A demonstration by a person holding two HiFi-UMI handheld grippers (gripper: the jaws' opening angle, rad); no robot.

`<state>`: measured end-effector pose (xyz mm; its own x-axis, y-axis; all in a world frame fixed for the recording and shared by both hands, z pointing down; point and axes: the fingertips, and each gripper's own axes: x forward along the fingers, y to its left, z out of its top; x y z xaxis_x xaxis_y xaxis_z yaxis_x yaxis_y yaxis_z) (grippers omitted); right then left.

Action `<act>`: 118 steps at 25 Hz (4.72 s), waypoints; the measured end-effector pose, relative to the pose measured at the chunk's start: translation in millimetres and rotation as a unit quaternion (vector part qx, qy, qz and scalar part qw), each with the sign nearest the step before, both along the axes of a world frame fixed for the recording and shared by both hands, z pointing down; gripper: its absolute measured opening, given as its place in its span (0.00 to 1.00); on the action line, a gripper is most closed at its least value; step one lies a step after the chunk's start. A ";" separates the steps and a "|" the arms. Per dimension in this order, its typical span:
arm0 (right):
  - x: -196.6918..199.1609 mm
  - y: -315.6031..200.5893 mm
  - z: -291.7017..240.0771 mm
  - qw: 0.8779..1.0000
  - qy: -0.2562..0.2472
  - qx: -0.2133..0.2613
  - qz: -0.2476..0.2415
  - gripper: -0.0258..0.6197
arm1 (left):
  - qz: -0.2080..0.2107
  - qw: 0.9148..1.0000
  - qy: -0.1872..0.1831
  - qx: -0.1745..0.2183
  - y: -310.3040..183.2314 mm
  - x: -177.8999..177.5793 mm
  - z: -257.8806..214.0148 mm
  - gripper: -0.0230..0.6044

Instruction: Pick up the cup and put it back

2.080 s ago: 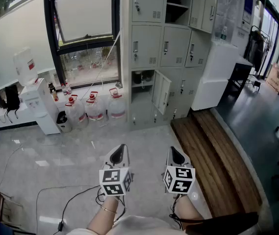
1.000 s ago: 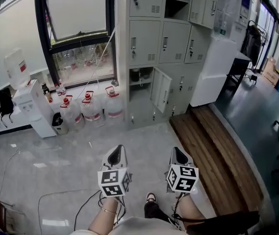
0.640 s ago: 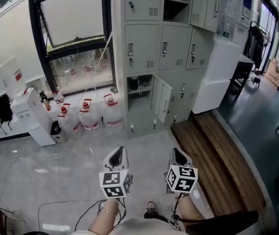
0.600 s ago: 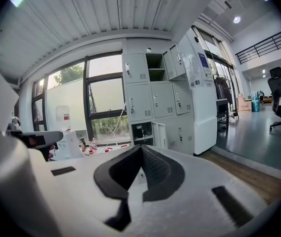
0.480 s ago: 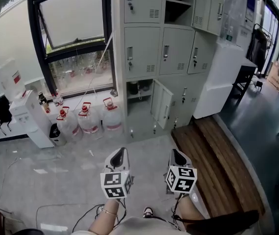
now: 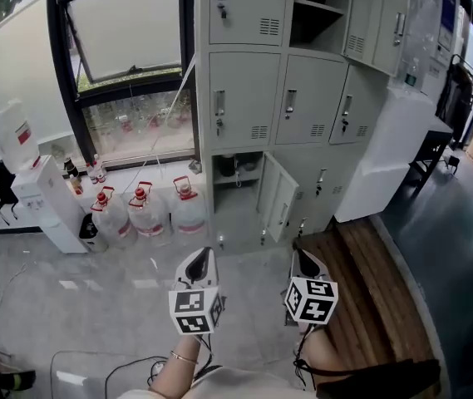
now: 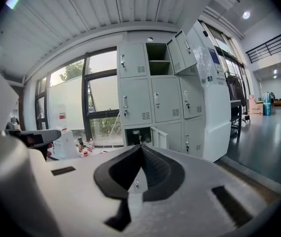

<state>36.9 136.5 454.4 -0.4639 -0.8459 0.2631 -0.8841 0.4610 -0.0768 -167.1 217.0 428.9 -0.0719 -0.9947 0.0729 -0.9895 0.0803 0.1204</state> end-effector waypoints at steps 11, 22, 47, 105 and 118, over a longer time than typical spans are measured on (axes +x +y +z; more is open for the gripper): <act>-3.8 -79.1 29.9 1.000 -0.001 -0.020 0.011 0.03 | 0.024 1.000 -0.003 -0.015 -96.7 0.6 23.3 0.06; -26.3 -227.2 -1.3 0.999 0.004 0.008 0.038 0.03 | 0.051 0.999 0.006 0.002 -258.3 -26.5 8.3 0.06; -23.1 -417.0 32.9 0.999 0.016 -0.040 -0.003 0.03 | -0.007 0.997 0.012 -0.071 -412.4 -43.8 52.0 0.06; -6.8 -466.8 118.3 0.994 0.016 -0.102 -0.017 0.03 | -0.076 0.987 0.037 -0.135 -543.4 -122.4 239.6 0.53; -12.4 -479.9 129.8 0.995 0.012 -0.101 -0.005 0.03 | -0.117 0.981 0.031 -0.149 -585.0 -163.6 276.8 0.57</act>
